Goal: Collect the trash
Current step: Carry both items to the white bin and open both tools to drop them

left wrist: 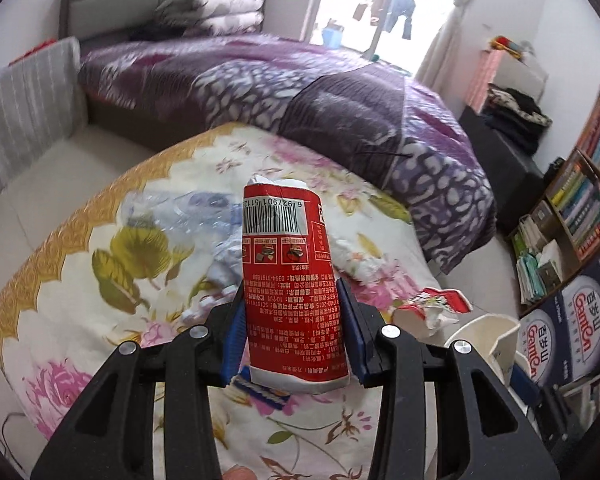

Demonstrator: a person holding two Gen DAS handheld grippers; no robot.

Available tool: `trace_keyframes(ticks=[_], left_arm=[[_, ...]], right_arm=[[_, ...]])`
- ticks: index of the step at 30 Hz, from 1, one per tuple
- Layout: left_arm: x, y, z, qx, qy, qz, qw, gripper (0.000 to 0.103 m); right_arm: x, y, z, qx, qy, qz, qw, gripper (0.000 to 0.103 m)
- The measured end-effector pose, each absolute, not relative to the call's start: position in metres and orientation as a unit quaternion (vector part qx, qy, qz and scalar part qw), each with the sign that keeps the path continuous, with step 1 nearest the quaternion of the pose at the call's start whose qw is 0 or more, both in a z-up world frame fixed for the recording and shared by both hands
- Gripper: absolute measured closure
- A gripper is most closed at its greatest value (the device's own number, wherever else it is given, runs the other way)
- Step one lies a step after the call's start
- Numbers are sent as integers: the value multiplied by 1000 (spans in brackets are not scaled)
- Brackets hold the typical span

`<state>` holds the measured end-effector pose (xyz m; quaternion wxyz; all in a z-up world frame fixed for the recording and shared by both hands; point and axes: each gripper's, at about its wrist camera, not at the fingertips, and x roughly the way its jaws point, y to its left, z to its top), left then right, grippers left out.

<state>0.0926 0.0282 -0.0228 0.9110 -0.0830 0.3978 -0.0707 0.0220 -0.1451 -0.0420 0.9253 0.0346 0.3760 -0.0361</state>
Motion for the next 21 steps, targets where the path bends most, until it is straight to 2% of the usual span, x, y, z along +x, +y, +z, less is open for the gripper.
trace_keyframes(ticks=[15,21], left_arm=[[58,-55,-22,-28,366,-152,918,61],[46,-88,-30,-8,372,-185,910,61]], right_arm=[[-4,-236,-30,110,359,-182,909,42],[-19,-273,-32,144,362,-239,890,35]])
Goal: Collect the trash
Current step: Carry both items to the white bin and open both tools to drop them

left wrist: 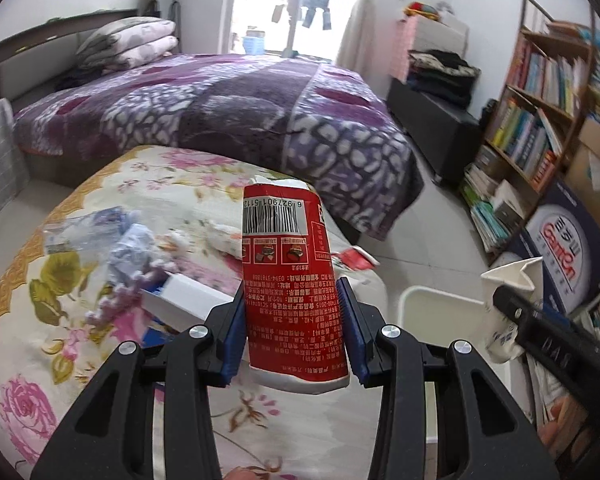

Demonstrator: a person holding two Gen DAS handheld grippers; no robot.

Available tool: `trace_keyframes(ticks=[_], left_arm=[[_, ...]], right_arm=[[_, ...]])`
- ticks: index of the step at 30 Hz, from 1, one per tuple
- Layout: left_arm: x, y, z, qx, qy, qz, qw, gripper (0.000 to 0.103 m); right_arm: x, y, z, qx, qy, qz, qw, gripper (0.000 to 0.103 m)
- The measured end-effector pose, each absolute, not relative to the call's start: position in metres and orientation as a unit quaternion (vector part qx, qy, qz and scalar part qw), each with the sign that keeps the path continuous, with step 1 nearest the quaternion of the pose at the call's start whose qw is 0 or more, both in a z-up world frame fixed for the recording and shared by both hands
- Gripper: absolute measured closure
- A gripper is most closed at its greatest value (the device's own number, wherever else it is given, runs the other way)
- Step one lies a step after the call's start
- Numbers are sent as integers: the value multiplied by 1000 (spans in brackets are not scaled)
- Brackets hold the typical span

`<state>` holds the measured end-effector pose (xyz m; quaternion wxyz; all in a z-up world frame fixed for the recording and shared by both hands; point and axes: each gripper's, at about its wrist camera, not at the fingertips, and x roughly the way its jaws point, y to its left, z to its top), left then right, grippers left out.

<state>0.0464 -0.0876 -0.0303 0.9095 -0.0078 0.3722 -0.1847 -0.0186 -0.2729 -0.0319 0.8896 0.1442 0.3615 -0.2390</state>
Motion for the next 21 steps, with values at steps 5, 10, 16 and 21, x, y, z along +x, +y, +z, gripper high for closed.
trace_keyframes(ticks=[5,10,16,21], left_arm=[[40,-113,-38,-7,386,-214,898,61],[32,-139,-44,-3,392,-239,888,61],[21,-173,-50,10,398,-270,877,61],[15,-197,-60,11,419,-294,859,61]], right_arm=[[-36,-307,-32,185,360,-284,869,24],[-53,-336,-30,221,350,-314,855,19],[-70,-360,-26,258,340,-321,846,12],[-80,-376,-20,290,329,-318,841,11]])
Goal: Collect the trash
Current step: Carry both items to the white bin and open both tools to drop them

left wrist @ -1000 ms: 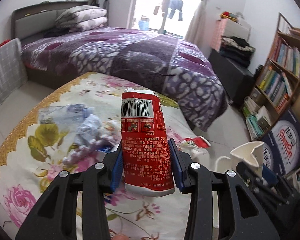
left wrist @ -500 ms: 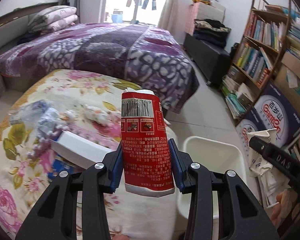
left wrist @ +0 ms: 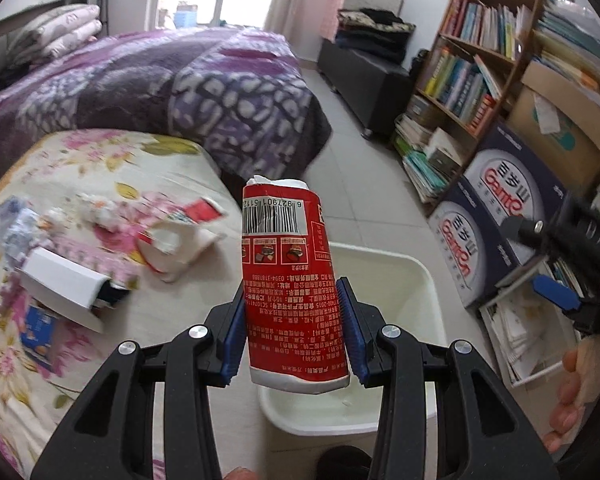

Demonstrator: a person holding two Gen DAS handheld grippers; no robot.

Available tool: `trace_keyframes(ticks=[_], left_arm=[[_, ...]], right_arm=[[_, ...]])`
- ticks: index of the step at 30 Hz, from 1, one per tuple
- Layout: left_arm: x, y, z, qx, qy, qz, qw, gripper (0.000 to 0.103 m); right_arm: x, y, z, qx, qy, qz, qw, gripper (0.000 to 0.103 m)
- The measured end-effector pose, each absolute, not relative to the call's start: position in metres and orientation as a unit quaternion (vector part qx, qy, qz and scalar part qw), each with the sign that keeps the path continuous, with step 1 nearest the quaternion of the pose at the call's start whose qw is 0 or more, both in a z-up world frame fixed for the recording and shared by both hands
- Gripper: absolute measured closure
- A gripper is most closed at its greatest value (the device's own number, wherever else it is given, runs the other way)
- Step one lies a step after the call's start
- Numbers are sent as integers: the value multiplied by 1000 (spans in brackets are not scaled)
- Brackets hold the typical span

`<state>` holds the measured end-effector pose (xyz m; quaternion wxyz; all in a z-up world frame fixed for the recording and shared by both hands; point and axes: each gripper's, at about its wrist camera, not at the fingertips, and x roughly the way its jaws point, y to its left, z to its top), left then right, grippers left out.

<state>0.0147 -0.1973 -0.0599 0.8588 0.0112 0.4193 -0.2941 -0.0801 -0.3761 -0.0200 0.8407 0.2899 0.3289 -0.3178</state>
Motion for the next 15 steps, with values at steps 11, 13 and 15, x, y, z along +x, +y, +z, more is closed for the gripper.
trace_keyframes(ticks=[11,13,15], left_arm=[[3,-251,-70,51,427,-359,828,61],[2,-254,-70,47,424,-372,825,55],[1,-256,-69,41,421,-383,821,44]], right_arm=[[-92,-403,-4,324,290,-341,834,9],[-91,-404,-2,320,285,-348,834,9],[-90,-404,-1,315,286,-350,835,8]])
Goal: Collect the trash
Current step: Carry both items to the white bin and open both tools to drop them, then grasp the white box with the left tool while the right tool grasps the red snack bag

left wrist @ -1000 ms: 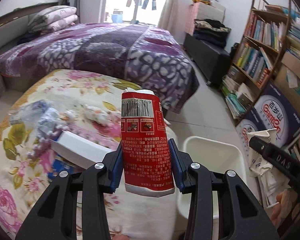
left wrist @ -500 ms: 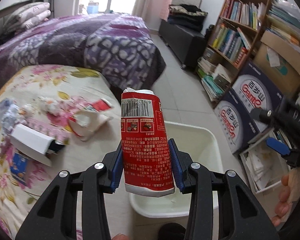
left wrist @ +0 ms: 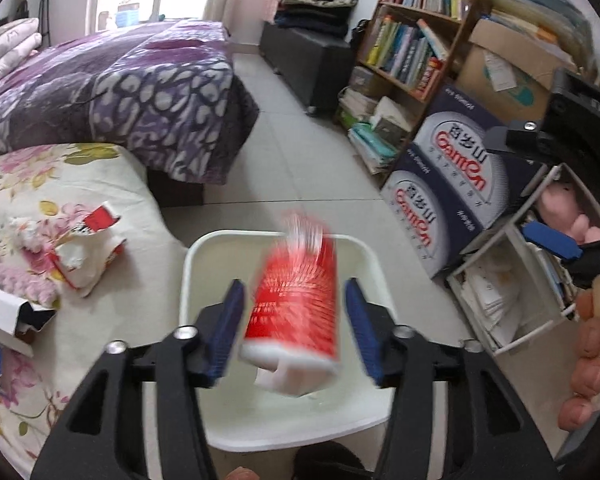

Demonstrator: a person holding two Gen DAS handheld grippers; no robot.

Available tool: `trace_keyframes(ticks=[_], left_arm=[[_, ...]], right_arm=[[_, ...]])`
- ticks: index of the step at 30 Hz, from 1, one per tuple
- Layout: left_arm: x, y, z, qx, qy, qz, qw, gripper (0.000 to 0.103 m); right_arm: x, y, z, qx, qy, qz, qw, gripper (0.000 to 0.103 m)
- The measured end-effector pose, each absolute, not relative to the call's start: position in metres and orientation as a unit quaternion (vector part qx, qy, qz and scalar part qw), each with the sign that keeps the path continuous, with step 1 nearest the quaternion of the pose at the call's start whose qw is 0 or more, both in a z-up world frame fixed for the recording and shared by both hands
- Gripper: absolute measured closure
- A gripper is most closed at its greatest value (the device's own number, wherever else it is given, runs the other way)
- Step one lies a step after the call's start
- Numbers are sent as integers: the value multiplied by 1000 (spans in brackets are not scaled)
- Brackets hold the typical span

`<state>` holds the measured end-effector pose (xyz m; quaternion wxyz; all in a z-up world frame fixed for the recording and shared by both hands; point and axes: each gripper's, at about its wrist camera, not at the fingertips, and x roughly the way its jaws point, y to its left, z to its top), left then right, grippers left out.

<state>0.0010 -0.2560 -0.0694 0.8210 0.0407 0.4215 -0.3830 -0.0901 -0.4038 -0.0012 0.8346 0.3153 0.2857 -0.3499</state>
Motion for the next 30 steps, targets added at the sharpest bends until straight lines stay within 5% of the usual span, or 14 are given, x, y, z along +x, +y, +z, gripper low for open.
trace_keyframes(ticks=[2,22,30], left_arm=[[1,-256,-69,39,421,-384,821,34],[43,-163,-70,65,437,-235,866,21],[89,-85,-82,-46,495,-74,864,18]], right_arm=[[-86,-402,-2,312,289,-349,835,8],[-23,-325,-12,249,336,-294,859,7],[1,-300,-23,260,354,-273,856,7]])
